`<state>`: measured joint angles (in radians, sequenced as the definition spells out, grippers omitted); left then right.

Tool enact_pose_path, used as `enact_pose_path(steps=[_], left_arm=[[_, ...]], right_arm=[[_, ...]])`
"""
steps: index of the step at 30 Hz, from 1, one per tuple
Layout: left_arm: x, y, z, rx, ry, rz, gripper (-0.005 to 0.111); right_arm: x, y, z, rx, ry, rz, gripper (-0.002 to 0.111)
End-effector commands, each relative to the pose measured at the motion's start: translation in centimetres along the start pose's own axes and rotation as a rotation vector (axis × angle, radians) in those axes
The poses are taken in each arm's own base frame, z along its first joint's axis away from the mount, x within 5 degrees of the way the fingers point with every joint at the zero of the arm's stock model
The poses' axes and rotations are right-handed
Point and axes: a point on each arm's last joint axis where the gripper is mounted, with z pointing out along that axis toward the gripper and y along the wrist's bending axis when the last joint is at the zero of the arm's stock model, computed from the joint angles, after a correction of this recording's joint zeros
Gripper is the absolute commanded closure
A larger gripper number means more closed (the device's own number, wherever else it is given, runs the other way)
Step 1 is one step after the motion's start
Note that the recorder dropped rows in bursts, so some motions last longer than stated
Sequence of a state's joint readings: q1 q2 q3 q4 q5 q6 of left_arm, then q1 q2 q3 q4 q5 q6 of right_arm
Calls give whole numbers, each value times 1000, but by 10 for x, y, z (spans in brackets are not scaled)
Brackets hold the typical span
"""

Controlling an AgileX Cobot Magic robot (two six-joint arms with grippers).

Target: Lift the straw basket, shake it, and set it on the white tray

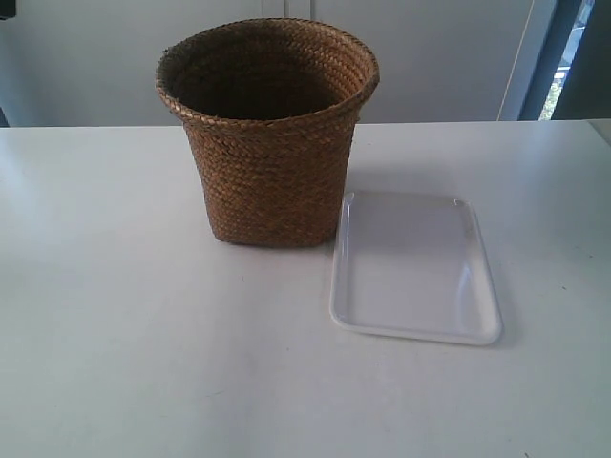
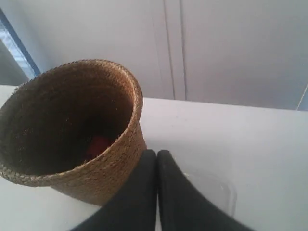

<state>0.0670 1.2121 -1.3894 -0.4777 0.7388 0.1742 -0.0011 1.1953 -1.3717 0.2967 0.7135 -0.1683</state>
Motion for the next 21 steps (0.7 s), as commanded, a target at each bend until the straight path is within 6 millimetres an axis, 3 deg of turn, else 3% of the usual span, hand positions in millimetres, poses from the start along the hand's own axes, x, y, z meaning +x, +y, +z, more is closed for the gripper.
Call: enact_pose_path(steps=[1, 5, 9, 13, 16, 18, 21], left_arm=[[-21, 4, 19, 47, 110, -23, 107], [-37, 17, 48, 40, 195, -91, 107], [-40, 19, 51, 37, 175, -99, 107], [-58, 32, 70, -12, 19, -62, 106], [-61, 43, 97, 0, 85, -73, 94], [-59, 52, 120, 18, 141, -90, 76], [-64, 58, 136, 32, 147, -90, 55]], right_arm=[[-10, -3, 27, -28, 133, 11, 107], [-17, -8, 61, -31, 203, 58, 94], [-21, -9, 65, -31, 156, 76, 93], [-32, -14, 90, -28, 95, 24, 87], [-31, -17, 117, -58, 117, 69, 70], [-21, -19, 143, -89, 170, 121, 55], [-6, -25, 166, -83, 231, 133, 44]])
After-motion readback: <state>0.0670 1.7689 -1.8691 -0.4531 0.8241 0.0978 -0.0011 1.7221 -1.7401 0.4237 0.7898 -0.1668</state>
